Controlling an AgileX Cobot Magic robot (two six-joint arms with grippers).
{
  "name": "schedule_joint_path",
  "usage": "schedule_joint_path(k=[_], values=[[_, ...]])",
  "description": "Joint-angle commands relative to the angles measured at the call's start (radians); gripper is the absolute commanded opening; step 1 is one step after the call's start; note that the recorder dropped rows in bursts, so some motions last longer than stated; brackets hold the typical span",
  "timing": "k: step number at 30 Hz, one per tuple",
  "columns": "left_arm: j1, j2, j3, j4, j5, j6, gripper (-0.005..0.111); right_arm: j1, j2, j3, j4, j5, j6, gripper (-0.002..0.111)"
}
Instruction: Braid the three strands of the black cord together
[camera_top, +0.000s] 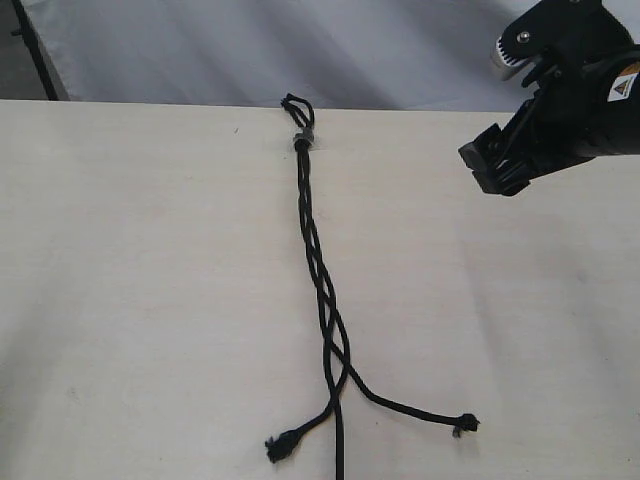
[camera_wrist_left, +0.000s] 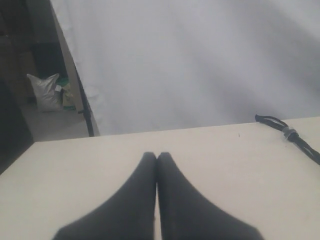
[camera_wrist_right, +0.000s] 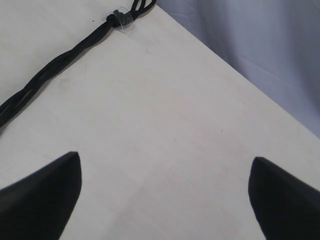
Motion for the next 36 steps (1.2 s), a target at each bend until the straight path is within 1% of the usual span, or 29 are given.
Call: schedule_joint_path(k=[1,7,11,15,22,36], values=[[0.003,-0.054,0.004,-0.011,0.086,-0.009,0.000,-0.007,-0.003,0.002,0.005,-0.010,0.000,0.084],[0.003,-0.154,0.004,-0.010,0.185,-0.009,0.000,-0.007,-0.003,0.002,0.005,-0.010,0.000,0.084],[0.003,-0.154,0.004,-0.008,0.225,-0.009,0.000,-0.007,-0.003,0.002,0.005,-0.010,0.000,0.084],[0.003,-0.154,0.004,-0.008,0.264,-0.060,0.000,-0.007,-0.003,0.002,0.005,-0.010,0.000,0.084],[0.003,-0.154,0.004,-0.006,0.268,-0.137,0.000,-0.007,-0.003,0.002,0.005,-0.010,0.000,0.084],[0.003,-0.154,0.004,-0.006,0.267,-0.154,0.000,-0.007,-0.003,0.002,0.005,-0.010,0.000,0.084]])
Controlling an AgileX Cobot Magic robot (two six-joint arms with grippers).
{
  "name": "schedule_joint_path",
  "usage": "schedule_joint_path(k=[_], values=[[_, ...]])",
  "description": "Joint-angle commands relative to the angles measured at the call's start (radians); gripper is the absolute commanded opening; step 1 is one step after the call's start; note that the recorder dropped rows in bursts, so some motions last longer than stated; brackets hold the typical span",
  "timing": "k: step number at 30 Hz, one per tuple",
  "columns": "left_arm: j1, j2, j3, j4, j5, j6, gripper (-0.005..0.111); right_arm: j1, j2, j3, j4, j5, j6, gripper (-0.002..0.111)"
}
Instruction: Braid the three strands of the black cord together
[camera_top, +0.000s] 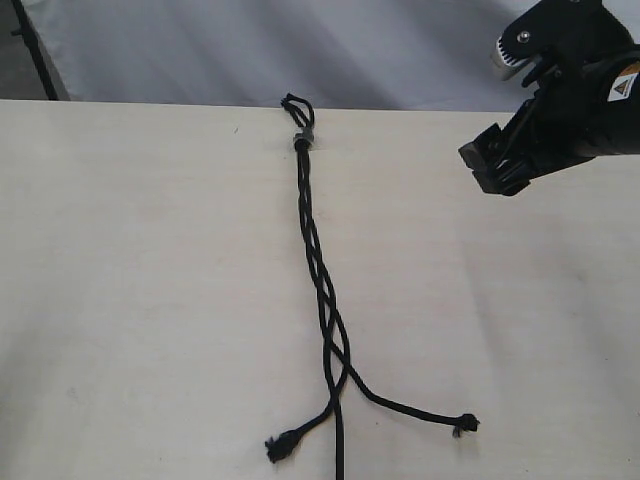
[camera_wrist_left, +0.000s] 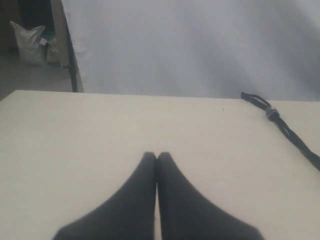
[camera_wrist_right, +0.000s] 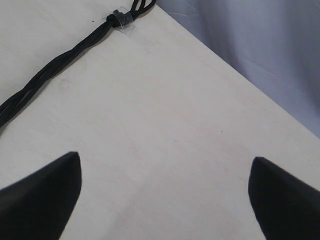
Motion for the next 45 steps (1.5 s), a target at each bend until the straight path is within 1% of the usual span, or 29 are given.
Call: schedule_joint_path(k=[1,13,14,15,16,17,20,23,26,29,31,33,35,39,45], values=[[0.003,-0.004,0.004,-0.006,0.001,-0.008,0.000,-0.007,-0.003,0.002,0.005,-0.010,0.000,0.084],[0.003,-0.004,0.004,-0.006,0.001,-0.008,0.000,-0.007,-0.003,0.002,0.017,-0.010,0.009,0.084],[0.003,-0.004,0.004,-0.006,0.001,-0.008,0.000,-0.007,-0.003,0.002,0.119,0.016,0.103,0.084],[0.003,-0.004,0.004,-0.006,0.001,-0.008,0.000,-0.005,-0.010,0.002,0.177,0.030,0.145,0.084],[0.003,-0.004,0.004,-0.006,0.001,-0.008,0.000,-0.005,-0.027,0.002,0.261,0.041,0.155,0.084],[0.003,-0.004,0.004,-0.006,0.001,-0.008,0.000,-0.005,-0.057,0.015,0.269,0.074,0.147,0.084],[0.003,-0.004,0.004,-0.006,0.001,-0.008,0.000,-0.005,-0.144,0.087,0.274,0.051,0.166,0.084],[0.003,-0.004,0.004,-0.006,0.001,-0.008,0.000,-0.005,-0.315,0.226,0.360,-0.044,0.200,0.084],[0.003,-0.004,0.004,-0.006,0.001,-0.008,0.000,-0.005,-0.452,0.345,0.438,-0.051,0.200,0.084],[0.003,-0.004,0.004,-0.006,0.001,-0.008,0.000,-0.005,-0.552,0.449,0.383,-0.099,0.212,0.084],[0.003,-0.004,0.004,-0.006,0.001,-0.008,0.000,-0.003,-0.608,0.512,0.276,-0.157,0.324,0.084],[0.003,-0.004,0.004,-0.006,0.001,-0.008,0.000,-0.003,-0.674,0.595,0.168,-0.240,0.504,0.084],[0.003,-0.004,0.004,-0.006,0.001,-0.008,0.000,-0.003,-0.735,0.671,0.096,-0.299,0.610,0.084],[0.003,-0.004,0.004,-0.006,0.001,-0.008,0.000,-0.003,-0.859,0.786,0.079,-0.333,0.621,0.084],[0.003,-0.004,0.004,-0.006,0.001,-0.008,0.000,-0.003,-0.965,0.840,0.079,-0.297,0.626,0.084]])
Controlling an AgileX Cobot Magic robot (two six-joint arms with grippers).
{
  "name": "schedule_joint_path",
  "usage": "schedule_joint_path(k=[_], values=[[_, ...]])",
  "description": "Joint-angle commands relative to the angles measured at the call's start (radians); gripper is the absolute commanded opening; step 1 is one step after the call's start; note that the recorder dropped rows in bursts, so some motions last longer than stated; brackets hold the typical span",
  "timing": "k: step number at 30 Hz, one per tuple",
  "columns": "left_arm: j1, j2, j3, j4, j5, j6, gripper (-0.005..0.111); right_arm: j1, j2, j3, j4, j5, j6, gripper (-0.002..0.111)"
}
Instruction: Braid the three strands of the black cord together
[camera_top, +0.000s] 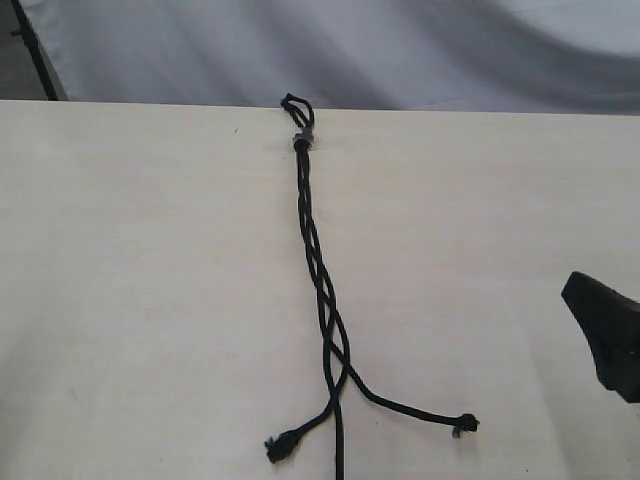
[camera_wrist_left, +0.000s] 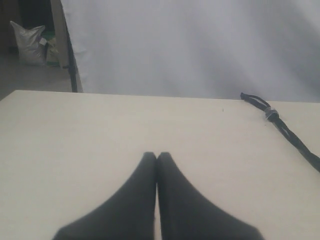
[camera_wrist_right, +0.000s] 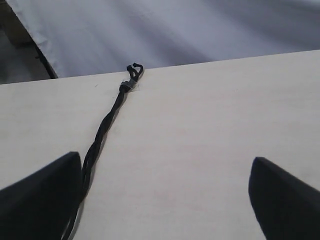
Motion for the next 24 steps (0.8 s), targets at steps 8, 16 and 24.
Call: schedule_joint_path(k=[8,16,24], values=[[0.003,-0.004,0.004,-0.006,0.001,-0.006,0.000,-0.142,-0.330,0.049,-0.014,0.063,-0.014,0.084],[0.003,-0.004,0.004,-0.006,0.001,-0.006,0.000,-0.247,-0.429,0.049,-0.014,0.205,-0.083,0.084],[0.003,-0.004,0.004,-0.006,0.001,-0.006,0.000,-0.247,-0.429,0.049,-0.014,0.255,-0.097,0.084]])
